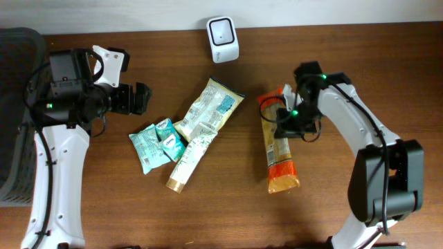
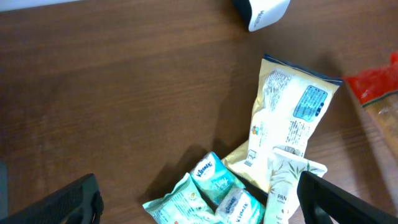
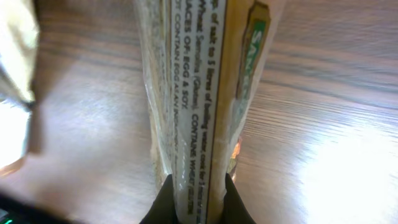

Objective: Scan the item barcode
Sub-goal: 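Regrasp the spaghetti pack at its middle with the right gripper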

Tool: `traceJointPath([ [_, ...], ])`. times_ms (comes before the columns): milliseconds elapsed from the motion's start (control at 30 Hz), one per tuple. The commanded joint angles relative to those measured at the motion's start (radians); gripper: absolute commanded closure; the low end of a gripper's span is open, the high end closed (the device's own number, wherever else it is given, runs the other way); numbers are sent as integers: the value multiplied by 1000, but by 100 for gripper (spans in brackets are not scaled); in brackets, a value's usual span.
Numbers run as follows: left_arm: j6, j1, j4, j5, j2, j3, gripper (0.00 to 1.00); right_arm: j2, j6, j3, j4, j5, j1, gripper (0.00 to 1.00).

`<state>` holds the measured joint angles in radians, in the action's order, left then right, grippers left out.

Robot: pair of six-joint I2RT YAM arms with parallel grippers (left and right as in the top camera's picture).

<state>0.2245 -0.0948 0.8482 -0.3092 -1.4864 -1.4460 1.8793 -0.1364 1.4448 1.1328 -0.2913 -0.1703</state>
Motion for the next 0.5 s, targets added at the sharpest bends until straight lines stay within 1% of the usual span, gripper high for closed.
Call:
traceJointPath([
  [0,16,-2,1,0,17,-14,1,-51,-151,70,17,264,-111,96],
  [100,16,-2,1,0,17,-14,1,2,-219,52,20,372,-198,96],
  [200,16,-2,2,-1,17,-14,1,100,-222,50,11,377,-238,96],
  [333,16,-2,1,0,17,-14,1,193,-219,50,-61,303,-248,96],
  [467,16,-2,1,0,17,-14,1,205,-212,50,-121,223,-248,95],
])
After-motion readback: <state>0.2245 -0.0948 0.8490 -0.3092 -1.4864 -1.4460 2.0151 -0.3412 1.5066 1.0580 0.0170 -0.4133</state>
